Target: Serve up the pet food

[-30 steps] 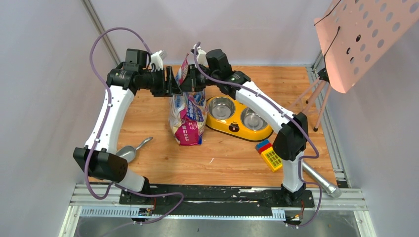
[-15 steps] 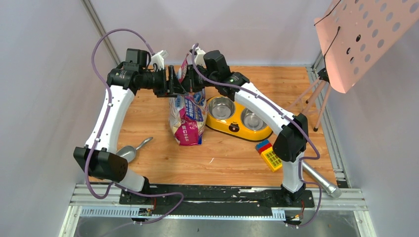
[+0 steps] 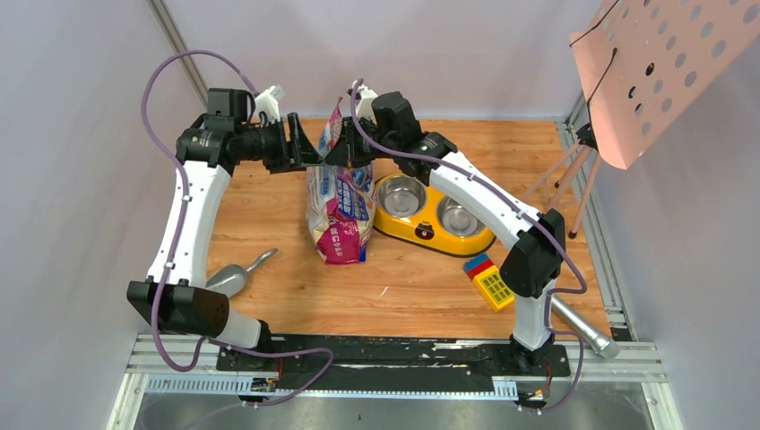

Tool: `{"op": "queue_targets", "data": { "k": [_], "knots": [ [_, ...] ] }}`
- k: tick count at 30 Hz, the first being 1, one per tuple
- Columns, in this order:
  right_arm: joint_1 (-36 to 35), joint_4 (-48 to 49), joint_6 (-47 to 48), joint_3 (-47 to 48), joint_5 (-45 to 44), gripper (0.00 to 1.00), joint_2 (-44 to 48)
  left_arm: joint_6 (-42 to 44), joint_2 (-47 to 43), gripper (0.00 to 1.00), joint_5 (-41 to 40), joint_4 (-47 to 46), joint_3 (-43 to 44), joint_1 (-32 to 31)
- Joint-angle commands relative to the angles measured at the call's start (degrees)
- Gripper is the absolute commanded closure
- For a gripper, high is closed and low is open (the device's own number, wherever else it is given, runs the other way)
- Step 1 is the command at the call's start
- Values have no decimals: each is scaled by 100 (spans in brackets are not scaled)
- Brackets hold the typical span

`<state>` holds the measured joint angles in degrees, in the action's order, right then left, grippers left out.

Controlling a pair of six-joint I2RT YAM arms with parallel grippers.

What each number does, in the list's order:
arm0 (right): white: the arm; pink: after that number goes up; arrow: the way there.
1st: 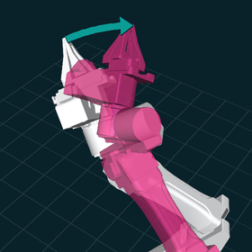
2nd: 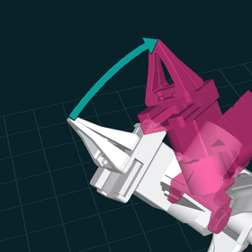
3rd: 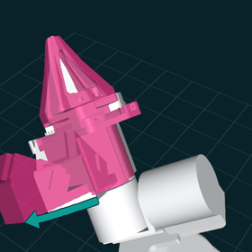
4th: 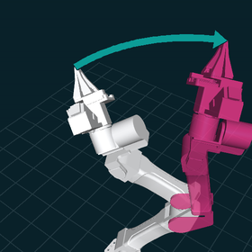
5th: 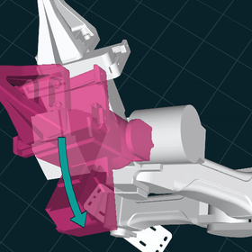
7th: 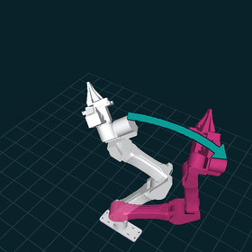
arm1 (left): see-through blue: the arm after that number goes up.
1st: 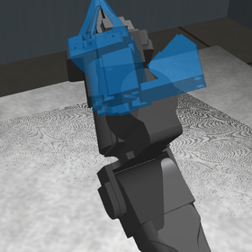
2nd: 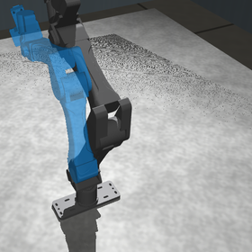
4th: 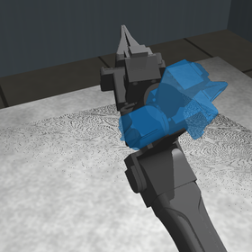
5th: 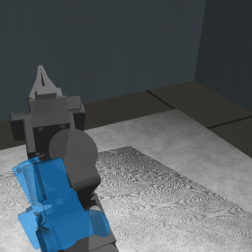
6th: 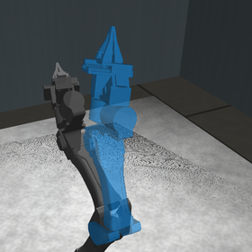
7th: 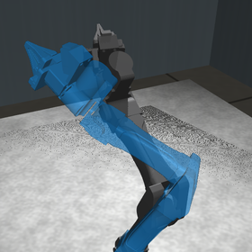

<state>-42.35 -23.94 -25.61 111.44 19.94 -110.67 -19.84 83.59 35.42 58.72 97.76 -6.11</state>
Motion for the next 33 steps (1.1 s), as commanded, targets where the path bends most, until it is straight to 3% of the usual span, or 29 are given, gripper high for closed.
{"op": "queue_targets", "data": {
  "k": [1, 10, 14, 26, 30, 33],
  "knots": [
    [60, 125, 209, -45, -402, 100, 266, -231, -197, 32, 54, -295, 3, 136],
    [2, 127, 324, -57, -465, 100, 278, -609, 361, 35, 557, -821, 48, 141],
    [-49, 127, 410, -78, -501, 100, 307, -613, 567, 38, 352, -822, 152, 140],
    [-81, 137, 493, -124, -608, 100, 362, -679, 710, 59, 344, -833, -111, 180],
    [-146, 93, 599, -32, -980, 100, 349, -528, 776, 54, 260, -639, 55, 109],
    [-341, -29, 763, 113, -1642, 100, 314, -197, 798, 51, -284, -270, 264, -122]
  ]
}}
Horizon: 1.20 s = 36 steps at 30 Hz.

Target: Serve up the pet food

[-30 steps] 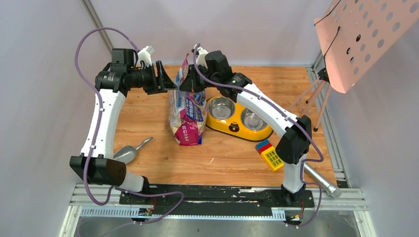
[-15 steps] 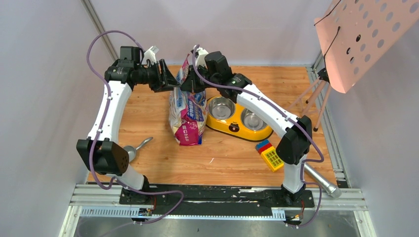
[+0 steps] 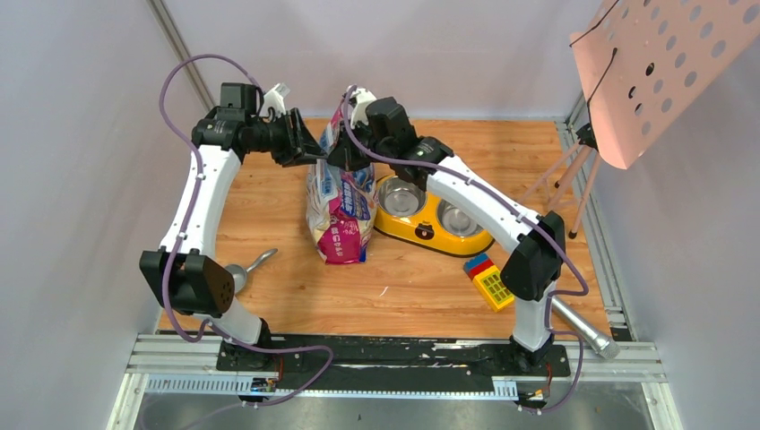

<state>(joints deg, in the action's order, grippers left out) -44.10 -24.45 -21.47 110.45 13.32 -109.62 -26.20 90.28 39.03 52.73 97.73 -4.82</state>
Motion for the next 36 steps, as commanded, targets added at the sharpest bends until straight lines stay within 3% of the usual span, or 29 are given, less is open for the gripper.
{"op": "queue_targets", "data": {
  "k": [1, 6, 11, 13, 14, 15, 17, 27, 32, 36],
  "knots": [
    [-215, 4, 384, 247, -1075, 100, 203, 479, 125, 51, -793, 456, 315, -374],
    [-371, 0, 433, 342, -1603, 100, 170, 645, 134, 52, -1543, 761, 224, -562],
    [-390, 1, 509, 350, -1857, 100, 215, 537, 144, 59, -1176, 678, 144, -569],
    [-397, 1, 557, 322, -1836, 100, 294, 563, 185, 66, -1124, 644, 190, -572],
    [-402, 1, 603, 301, -1803, 100, 346, 682, 236, 74, -1142, 669, 261, -573],
    [-409, 1, 665, 276, -1815, 100, 402, 869, 267, 88, -1252, 691, 302, -573],
    [-407, 0, 802, 218, -1867, 100, 526, 1202, 372, 100, -1571, 834, 481, -568],
    [-344, -657, 967, 84, -2969, 100, 973, 2595, 558, 100, -3414, 1269, 1196, -447],
    [-144, -1678, 690, 846, -3533, 100, 761, 2674, 453, 100, -3462, 1335, 1459, -193],
    [10, -2014, 605, 1296, -3385, 100, 648, 2729, 321, 100, -3362, 1378, 1566, -177]
  ]
}}
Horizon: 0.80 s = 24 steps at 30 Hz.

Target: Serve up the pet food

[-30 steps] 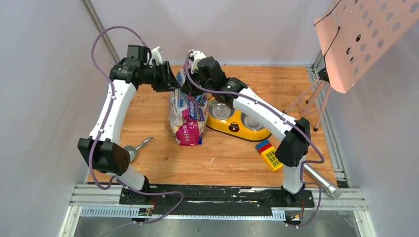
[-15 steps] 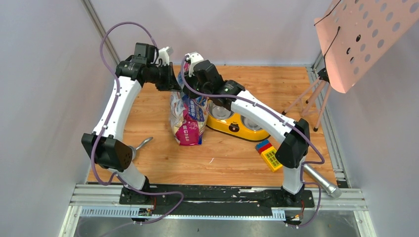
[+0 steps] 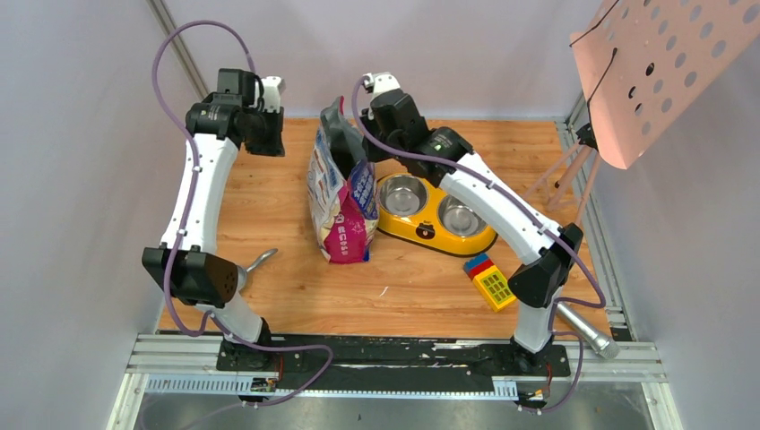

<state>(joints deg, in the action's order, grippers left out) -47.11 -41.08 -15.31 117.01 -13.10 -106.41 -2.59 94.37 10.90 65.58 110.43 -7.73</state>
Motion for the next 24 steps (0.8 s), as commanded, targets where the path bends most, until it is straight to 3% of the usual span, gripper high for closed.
{"op": "queue_targets", "data": {
  "k": [1, 4, 5, 6, 8, 10, 17, 21, 24],
  "knots": [
    [335, -324, -46, 631, -623, 100, 342, 340, -134, 100, -468, 92, 304, 113],
    [343, -94, -36, 504, -72, 100, 432, -52, -345, 100, 197, -47, 318, 120],
    [343, 23, -22, 447, 3, 100, 463, -138, -373, 96, 389, -230, 320, 117],
    [343, 86, -13, 434, 98, 100, 471, -368, -445, 72, 719, -349, 312, 119],
    [343, 135, 31, 481, 139, 100, 444, -769, -526, 40, 1028, -703, 270, 122],
    [344, 165, 49, 545, 141, 100, 393, -1205, -460, 29, 1129, -914, 306, 115],
    [343, 364, 257, 601, 375, 100, 298, -1792, 65, 20, 1247, -1105, 576, 71],
    [344, 583, 553, 731, 634, 77, 43, -1916, 246, 20, 1253, -1245, 604, -46],
    [343, 640, 822, 1142, 591, 67, -369, -1829, 498, 20, 1098, -1193, 847, -183]
  ]
}}
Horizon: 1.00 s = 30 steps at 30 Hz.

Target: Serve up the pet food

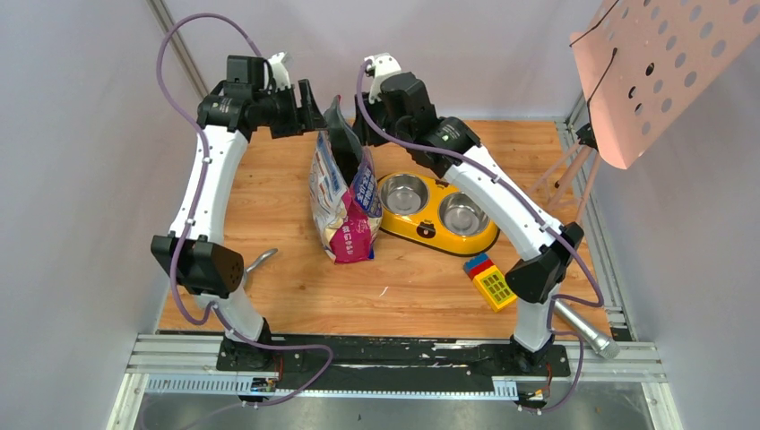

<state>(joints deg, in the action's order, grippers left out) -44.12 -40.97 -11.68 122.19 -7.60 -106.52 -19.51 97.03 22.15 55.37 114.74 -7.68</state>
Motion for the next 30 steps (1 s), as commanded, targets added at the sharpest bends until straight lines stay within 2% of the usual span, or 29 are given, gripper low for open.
{"op": "queue_targets", "data": {
  "k": [1, 6, 15, 17, 19, 21, 22, 25, 26, 28, 30],
  "knots": [
    [44, 666, 540, 775, -8, 65, -498, -50, 374, 21, -187, -139, 496, -244],
    [38, 780, 736, 1309, -165, 61, -1045, 291, 745, 21, -659, 123, 1090, -373],
    [38, 794, 804, 1157, -301, 59, -1307, 438, 896, 32, -1037, 246, 961, -418],
    [42, 776, 835, 1108, -351, 62, -1315, 484, 891, 38, -1041, 259, 934, -418],
    [42, 766, 858, 1085, -550, 74, -1319, 567, 890, 44, -1107, 302, 933, -418],
    [50, 770, 917, 1107, -905, 95, -1297, 691, 886, 51, -1192, 376, 971, -416],
    [44, 775, 963, 1129, -1089, 100, -1280, 818, 874, 57, -1243, 403, 998, -407],
    [92, 829, 1023, 1139, -1653, 100, -1131, 1078, 843, 73, -1295, 536, 1229, -313],
    [110, 846, 1038, 1136, -1724, 100, -1065, 1185, 826, 86, -1304, 549, 1298, -227],
    [127, 938, 1082, 1133, -2039, 100, -922, 1352, 812, 99, -1410, 595, 1509, -93],
    [130, 995, 1070, 1181, -2212, 100, -830, 1510, 820, 100, -1584, 601, 1768, 22]
  ]
}}
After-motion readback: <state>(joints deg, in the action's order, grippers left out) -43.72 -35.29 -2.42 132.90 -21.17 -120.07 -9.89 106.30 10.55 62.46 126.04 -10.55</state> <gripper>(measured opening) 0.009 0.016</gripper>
